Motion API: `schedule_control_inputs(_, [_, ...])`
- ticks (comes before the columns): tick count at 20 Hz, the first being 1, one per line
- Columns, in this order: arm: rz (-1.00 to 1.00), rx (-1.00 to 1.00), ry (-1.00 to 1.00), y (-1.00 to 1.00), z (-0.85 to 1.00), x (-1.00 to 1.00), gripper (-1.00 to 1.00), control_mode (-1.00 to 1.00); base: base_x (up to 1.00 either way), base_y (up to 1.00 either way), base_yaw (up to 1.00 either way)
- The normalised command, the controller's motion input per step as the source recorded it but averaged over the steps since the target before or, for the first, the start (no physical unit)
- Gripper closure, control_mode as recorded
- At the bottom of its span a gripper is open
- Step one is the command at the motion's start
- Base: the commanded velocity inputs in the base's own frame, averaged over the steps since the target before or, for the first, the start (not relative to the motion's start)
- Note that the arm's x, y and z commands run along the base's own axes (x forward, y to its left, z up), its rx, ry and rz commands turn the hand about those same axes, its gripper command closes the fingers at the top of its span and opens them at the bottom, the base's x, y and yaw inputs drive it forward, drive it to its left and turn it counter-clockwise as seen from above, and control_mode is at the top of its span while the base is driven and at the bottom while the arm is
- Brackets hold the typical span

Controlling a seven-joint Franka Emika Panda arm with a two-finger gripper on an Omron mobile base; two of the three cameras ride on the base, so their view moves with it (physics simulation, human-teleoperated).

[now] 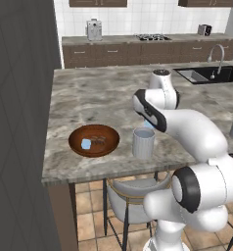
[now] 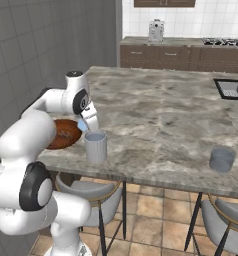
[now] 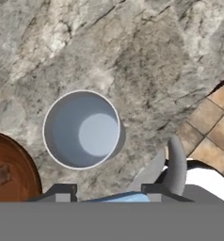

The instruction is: There are four ice cubes in the ice bowl. Place two ice cubes in each glass of water.

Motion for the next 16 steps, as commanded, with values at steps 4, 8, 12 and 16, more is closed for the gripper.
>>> schedule_control_inputs(4, [-0.08, 0.0, 0.0, 0.0, -0.28, 0.26, 1.0, -1.0, 0.0, 0.0, 0.0])
schedule_control_inputs(8, [-0.06, 0.0, 0.0, -0.03, -0.26, 0.23, 1.0, -1.0, 0.0, 0.0, 0.0])
schedule_control_inputs(12, [-0.06, 0.0, 0.0, -0.06, -0.31, 0.15, 1.0, -1.0, 0.0, 0.0, 0.0])
schedule_control_inputs(16, [-0.06, 0.0, 0.0, -0.01, -0.28, 0.21, 1.0, -1.0, 0.0, 0.0, 0.0])
